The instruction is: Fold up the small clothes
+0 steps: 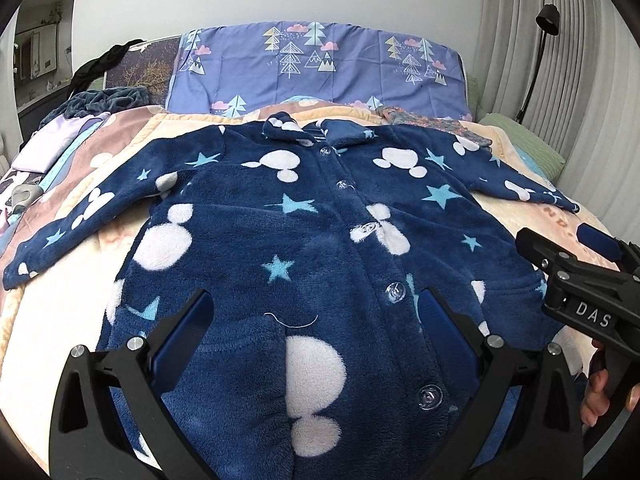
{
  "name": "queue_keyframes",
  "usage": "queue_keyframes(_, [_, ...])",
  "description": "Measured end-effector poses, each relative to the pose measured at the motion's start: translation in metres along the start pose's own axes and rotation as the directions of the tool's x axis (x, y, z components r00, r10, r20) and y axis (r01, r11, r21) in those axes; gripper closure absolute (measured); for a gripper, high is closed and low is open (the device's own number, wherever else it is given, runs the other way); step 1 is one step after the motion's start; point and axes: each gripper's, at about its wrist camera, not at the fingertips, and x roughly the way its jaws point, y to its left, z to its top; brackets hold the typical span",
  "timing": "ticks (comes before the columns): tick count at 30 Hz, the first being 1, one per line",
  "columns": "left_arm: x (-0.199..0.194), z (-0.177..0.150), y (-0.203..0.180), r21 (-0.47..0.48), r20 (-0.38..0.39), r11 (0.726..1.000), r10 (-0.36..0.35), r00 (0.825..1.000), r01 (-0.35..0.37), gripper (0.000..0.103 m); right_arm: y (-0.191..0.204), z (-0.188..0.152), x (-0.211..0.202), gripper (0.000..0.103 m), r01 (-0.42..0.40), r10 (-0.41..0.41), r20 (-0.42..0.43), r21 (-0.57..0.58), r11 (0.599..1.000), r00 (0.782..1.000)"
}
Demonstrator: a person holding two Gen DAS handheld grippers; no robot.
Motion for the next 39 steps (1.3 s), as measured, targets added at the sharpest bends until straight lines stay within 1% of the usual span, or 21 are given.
queue_keyframes(7, [-0.004, 0.002, 0.005, -0.025, 0.018, 1.000, -0.005, 1.000, 0.005, 0.001, 0.003, 0.000, 0.002, 0.002, 0.000, 0.000, -0.006, -0.006, 1.000, 1.000])
queue_keyframes(18, [-0.002, 0.003, 0.008, -0.039, 0.010, 0.999, -0.025, 1.000, 0.025, 0.001, 0.007, -0.002, 0.007, 0.002, -0.011, 0.011, -0.022, -0.013, 1.000, 1.000])
queue_keyframes(27, [-0.004, 0.004, 0.008, -0.030, 0.013, 0.999, -0.030, 0.999, 0.030, 0.001, 0.008, -0.004, 0.011, 0.002, -0.029, 0.029, -0.039, -0.008, 1.000, 0.999])
queue_keyframes(39, [-0.004, 0.006, 0.012, -0.044, 0.004, 0.998, -0.039, 0.999, 0.039, 0.001, 0.010, 0.000, 0.018, 0.002, -0.046, 0.045, -0.052, -0.017, 0.999, 0.998])
